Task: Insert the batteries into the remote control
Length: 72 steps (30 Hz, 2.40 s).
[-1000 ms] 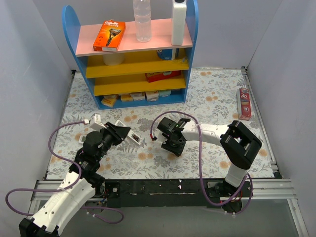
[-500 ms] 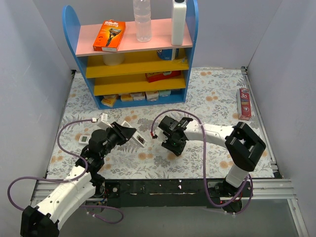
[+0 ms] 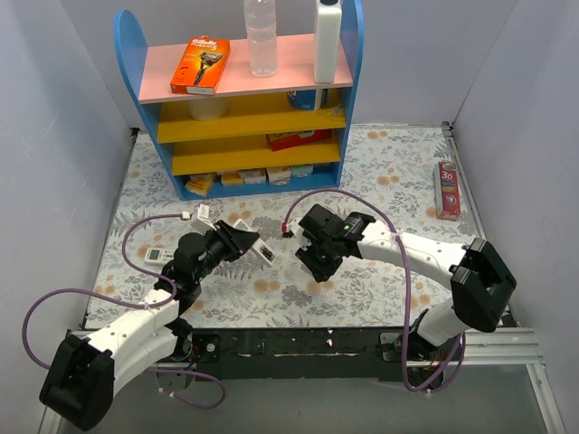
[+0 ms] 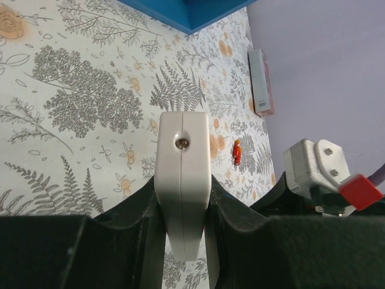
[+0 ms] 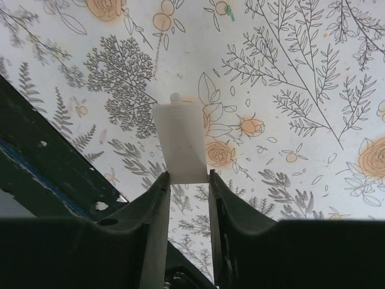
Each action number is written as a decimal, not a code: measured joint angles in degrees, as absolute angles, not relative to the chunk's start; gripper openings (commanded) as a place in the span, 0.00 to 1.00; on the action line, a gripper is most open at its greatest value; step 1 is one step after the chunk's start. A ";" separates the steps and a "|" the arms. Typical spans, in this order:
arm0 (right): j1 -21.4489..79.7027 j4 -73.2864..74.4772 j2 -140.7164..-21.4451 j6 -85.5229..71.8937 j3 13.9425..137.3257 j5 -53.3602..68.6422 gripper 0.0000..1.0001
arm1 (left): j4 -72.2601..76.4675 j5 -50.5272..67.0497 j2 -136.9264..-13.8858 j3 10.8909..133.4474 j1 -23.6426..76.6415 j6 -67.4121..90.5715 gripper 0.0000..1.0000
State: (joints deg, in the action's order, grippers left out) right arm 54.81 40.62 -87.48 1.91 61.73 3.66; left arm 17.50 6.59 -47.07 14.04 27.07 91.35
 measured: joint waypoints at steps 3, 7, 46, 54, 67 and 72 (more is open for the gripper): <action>54.81 40.73 -85.43 -1.78 62.08 4.05 0.15 | 22.28 7.77 -50.83 14.04 27.05 91.90 0.03; 54.81 40.84 -83.37 -5.72 64.27 4.75 0.15 | 28.03 9.67 -55.37 13.93 27.09 93.32 0.03; 57.12 52.73 -90.13 -15.03 80.64 1.19 0.14 | 51.09 8.99 -70.13 14.74 34.74 105.14 0.02; 57.14 54.59 -91.94 -14.79 82.08 -0.99 0.15 | 51.22 8.99 -70.13 14.74 35.00 105.97 0.02; 57.25 56.23 -92.42 -13.45 83.68 -1.98 0.15 | 51.07 9.89 -70.13 14.74 35.11 106.56 0.02; 57.56 56.95 -92.90 -13.08 84.36 -1.56 0.15 | 51.07 9.93 -70.13 14.74 35.11 106.59 0.03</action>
